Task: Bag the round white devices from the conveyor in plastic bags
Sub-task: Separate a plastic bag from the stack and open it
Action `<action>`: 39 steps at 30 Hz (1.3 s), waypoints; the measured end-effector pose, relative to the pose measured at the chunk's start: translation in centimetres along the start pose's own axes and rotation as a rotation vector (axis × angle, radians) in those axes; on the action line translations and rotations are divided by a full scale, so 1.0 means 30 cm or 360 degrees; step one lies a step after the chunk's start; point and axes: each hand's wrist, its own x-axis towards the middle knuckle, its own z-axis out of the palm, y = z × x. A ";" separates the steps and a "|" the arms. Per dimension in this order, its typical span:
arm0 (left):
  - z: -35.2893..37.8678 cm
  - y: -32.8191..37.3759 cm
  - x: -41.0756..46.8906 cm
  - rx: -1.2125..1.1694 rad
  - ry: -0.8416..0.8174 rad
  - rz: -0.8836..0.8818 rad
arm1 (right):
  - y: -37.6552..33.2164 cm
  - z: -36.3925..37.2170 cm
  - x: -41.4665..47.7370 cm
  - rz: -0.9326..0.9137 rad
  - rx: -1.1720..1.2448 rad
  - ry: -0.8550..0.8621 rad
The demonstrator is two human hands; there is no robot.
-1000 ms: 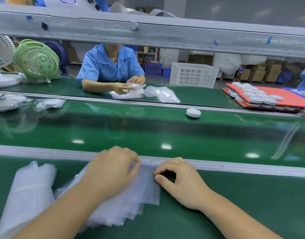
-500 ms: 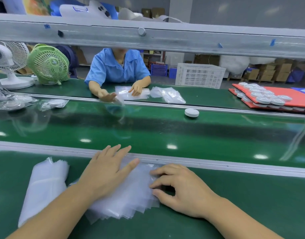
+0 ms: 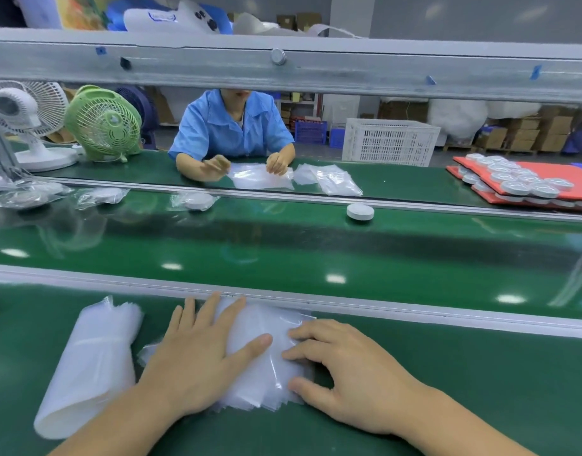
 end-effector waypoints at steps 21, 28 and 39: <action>-0.054 0.007 0.001 -0.0106 0.0062 0.0283 | 0.007 0.006 0.004 0.0192 0.0031 0.0116; -0.021 0.024 -0.010 0.0190 -0.0105 0.0293 | -0.003 0.002 0.009 0.0161 -0.0024 0.0111; -0.055 0.137 0.052 0.0390 -0.0162 0.0514 | 0.038 0.003 0.018 0.0312 0.0317 0.0306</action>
